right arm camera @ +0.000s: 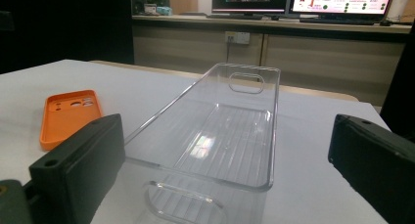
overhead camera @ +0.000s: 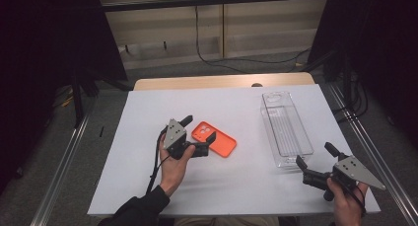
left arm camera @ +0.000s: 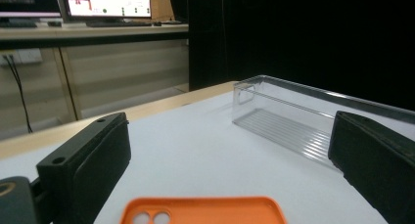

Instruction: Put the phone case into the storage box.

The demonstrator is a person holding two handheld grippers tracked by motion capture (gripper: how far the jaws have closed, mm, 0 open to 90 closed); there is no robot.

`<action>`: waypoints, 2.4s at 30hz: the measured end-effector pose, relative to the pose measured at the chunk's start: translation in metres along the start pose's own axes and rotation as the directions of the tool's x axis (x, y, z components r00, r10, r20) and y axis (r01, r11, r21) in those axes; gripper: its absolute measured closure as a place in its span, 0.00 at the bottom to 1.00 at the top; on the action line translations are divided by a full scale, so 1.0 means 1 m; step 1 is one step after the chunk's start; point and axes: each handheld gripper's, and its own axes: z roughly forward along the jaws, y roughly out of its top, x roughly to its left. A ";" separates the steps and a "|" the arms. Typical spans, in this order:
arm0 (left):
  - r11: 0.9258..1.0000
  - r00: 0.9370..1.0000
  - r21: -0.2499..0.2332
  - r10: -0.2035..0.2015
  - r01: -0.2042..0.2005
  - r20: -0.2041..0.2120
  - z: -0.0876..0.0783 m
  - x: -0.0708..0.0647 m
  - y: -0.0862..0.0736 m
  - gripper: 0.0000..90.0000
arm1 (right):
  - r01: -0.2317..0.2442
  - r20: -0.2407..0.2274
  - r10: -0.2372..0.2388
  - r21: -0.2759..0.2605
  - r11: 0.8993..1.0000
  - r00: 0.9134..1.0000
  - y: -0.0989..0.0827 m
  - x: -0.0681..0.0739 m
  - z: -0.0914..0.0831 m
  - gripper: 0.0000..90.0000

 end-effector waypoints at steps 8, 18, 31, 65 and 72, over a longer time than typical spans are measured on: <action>1.000 1.000 0.023 0.000 0.000 0.024 0.016 -0.008 0.005 0.02 | 0.007 -0.008 -0.007 -0.002 1.000 1.000 0.000 0.001 0.001 0.00; 0.999 0.999 0.034 -0.016 0.015 0.028 0.037 0.001 -0.006 0.02 | 0.020 -0.016 -0.020 0.002 1.000 1.000 0.000 0.002 0.000 0.00; 0.998 1.000 0.060 -0.009 0.007 0.025 0.049 0.008 -0.017 0.23 | 0.021 -0.025 -0.021 -0.003 1.000 0.999 0.000 0.001 -0.002 0.00; 0.970 0.988 0.239 -0.066 0.032 0.136 0.060 0.012 -0.024 1.00 | 0.033 -0.040 -0.033 0.004 0.999 0.999 0.000 0.003 -0.002 0.00; 0.929 0.985 0.364 -0.121 0.070 0.120 0.073 0.017 -0.023 1.00 | 0.033 -0.036 -0.033 0.003 0.999 0.999 0.000 0.003 -0.001 0.00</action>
